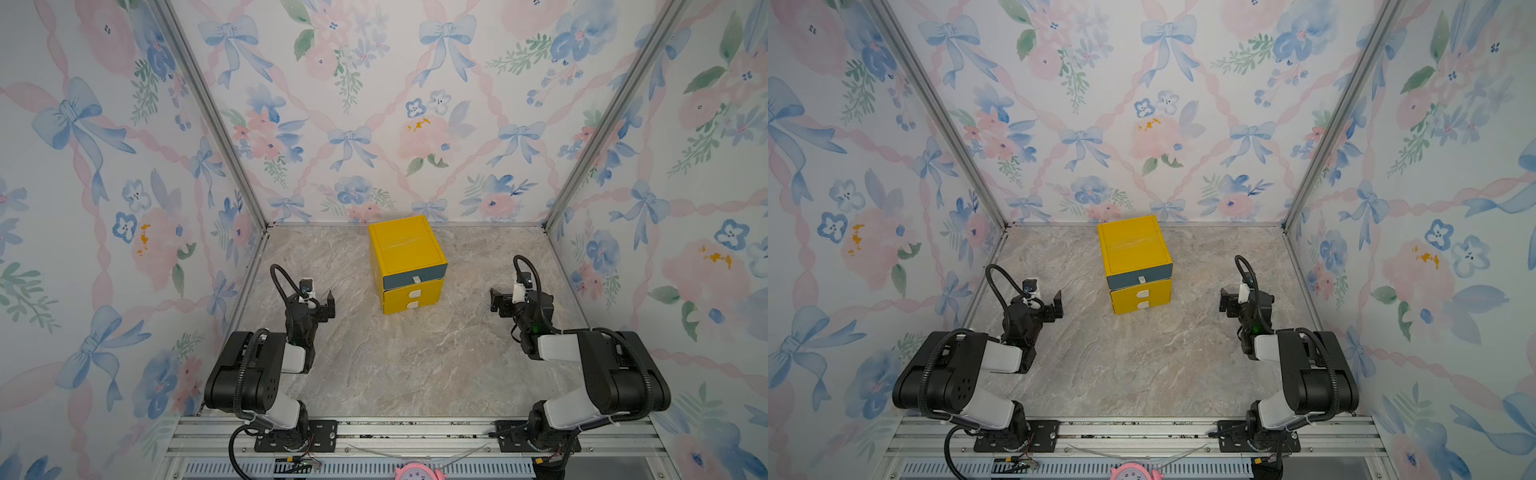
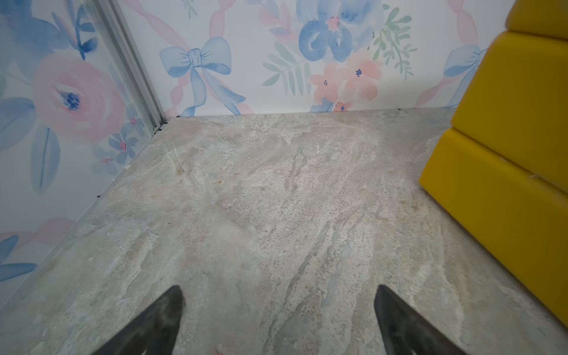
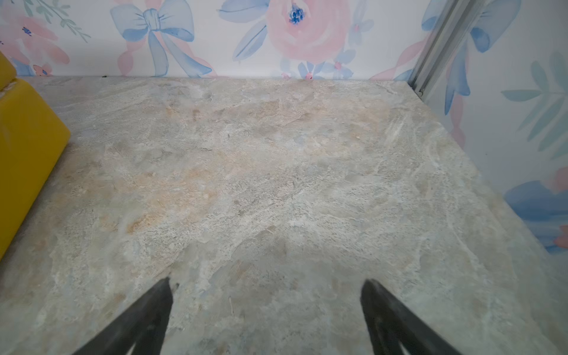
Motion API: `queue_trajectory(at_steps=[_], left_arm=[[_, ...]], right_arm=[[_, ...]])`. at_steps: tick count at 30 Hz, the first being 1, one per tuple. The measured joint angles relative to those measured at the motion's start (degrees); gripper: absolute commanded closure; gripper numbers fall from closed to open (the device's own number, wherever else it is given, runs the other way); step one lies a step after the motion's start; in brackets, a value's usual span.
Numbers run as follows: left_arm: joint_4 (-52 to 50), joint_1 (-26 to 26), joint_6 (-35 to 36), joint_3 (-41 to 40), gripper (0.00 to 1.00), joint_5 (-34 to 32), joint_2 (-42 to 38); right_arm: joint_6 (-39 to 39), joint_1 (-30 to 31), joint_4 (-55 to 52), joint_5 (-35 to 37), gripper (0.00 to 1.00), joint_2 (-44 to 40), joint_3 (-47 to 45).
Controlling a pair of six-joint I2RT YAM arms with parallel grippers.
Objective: Take the mice out of the drawer
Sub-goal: Open the drawer in the storage box.
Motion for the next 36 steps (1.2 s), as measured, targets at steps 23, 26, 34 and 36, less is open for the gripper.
queue_trajectory(at_steps=[23,26,34,36], left_arm=[[-0.1,0.0,0.0,0.0,0.02,0.0,0.0],[-0.4,0.0,0.0,0.2,0.02,0.0,-0.1],[-5.0,0.0,-0.4,-1.2,0.02,-0.5,-14.1],[-8.4,0.1,-1.4,-0.9,0.02,-0.5,-19.2]], right_arm=[[0.0,0.0,0.0,0.0,0.04,0.0,0.0],[0.0,0.0,1.1,0.0,0.04,-0.1,-0.2],[1.7,-0.1,-3.1,2.6,0.04,-14.1,-2.5],[3.1,-0.4,-6.0,3.0,0.04,-17.7,-0.7]])
